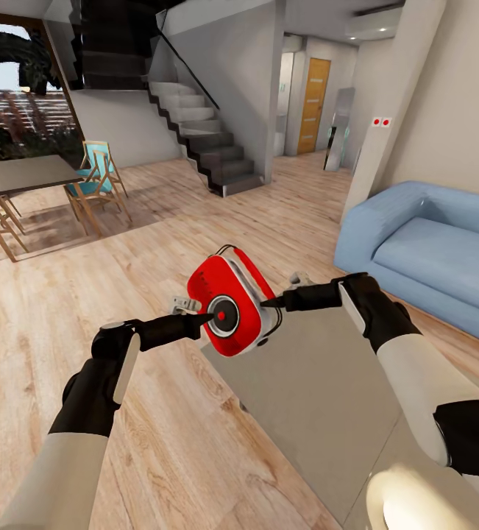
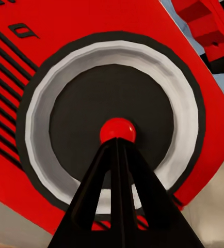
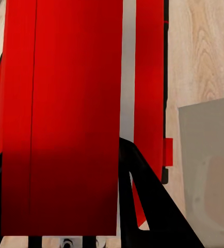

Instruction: Turn on the radio receiver that's on the table in the living room.

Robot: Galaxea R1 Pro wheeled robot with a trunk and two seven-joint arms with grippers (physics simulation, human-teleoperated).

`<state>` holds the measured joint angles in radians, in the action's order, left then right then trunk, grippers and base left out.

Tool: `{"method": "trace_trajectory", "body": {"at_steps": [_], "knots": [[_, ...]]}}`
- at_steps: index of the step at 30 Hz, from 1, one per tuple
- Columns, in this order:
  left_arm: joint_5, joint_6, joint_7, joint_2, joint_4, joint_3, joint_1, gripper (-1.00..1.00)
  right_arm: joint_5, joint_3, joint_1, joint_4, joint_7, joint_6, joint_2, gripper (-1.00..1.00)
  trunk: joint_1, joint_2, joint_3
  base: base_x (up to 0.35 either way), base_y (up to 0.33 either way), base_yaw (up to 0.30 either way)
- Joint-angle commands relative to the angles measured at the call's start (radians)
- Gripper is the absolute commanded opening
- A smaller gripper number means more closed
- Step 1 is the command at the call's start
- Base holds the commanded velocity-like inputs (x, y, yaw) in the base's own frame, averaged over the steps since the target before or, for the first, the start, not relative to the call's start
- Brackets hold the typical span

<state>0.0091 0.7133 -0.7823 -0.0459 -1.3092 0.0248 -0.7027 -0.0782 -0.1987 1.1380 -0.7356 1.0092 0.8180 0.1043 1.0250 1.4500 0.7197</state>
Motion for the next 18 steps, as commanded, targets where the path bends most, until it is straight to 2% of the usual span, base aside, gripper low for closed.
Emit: {"method": "trace_trajectory", "body": {"at_steps": [1,18], "knots": [[0.0,0.0,0.0,0.0,0.0,0.0,0.0,-1.0,-0.012,0.001,0.0,-0.002,0.0,0.007,0.0,-1.0,0.0,0.0,0.0,0.0,0.0,0.0],[0.0,0.0,0.0,0.0,-0.001,0.0,0.0,-1.0,-0.017,0.002,0.0,-0.008,0.002,0.014,-0.001,-1.0,0.0,0.0,0.0,0.0,0.0,0.0]]}}
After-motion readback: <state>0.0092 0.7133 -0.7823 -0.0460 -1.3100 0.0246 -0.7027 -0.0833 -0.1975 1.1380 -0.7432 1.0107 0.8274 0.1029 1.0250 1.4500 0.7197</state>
